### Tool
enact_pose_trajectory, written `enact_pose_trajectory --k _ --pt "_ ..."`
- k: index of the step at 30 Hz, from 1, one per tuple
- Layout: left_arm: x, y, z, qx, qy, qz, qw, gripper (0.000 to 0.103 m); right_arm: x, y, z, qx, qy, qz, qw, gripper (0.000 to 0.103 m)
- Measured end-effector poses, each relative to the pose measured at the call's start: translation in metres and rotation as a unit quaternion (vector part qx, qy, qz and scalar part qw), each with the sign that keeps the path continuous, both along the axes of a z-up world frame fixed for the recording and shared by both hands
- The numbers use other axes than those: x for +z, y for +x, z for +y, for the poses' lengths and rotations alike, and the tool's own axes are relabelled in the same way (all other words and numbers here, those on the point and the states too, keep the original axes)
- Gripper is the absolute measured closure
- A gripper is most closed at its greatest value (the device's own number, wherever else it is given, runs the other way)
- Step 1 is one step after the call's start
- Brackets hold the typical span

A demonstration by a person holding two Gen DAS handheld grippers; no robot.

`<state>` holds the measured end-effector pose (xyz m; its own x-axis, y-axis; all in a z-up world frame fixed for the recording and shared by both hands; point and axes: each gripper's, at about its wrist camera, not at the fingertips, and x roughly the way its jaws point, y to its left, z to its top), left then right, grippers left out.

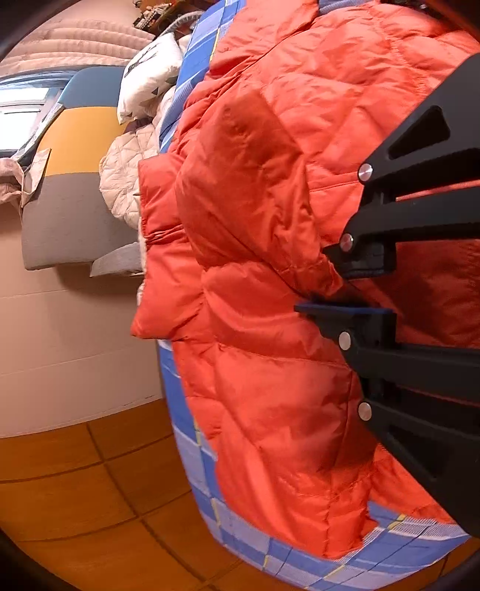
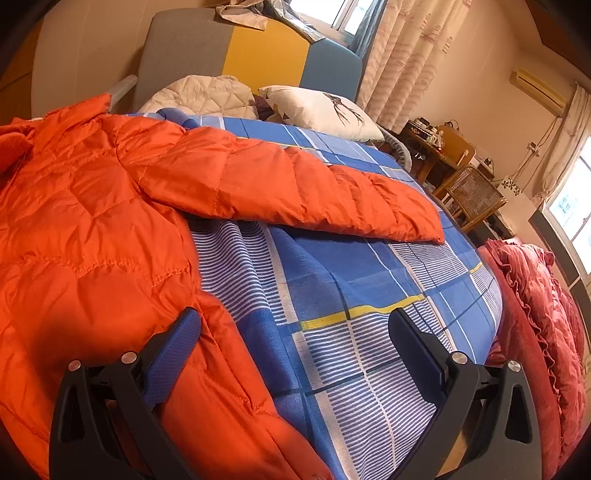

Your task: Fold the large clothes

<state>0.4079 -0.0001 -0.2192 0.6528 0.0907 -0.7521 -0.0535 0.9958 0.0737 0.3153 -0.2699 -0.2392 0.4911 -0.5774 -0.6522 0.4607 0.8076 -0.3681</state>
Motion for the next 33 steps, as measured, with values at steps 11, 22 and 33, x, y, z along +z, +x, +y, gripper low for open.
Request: enact_pose_trajectory --k 11,22,33 --pt "0.008 -0.043 0.038 0.014 -0.058 0.006 0.9982 0.065 -0.001 0.000 0.005 0.002 -0.019 0.007 1.000 0.003" --pt "0.035 -0.089 0.065 0.017 -0.108 -0.047 0.9929 0.021 0.006 0.004 0.007 0.009 -0.031 0.015 0.999 0.003" --pt "-0.003 -0.111 0.158 0.225 -0.008 -0.003 0.9744 0.022 0.053 0.029 0.040 0.098 0.017 -0.039 0.994 0.003"
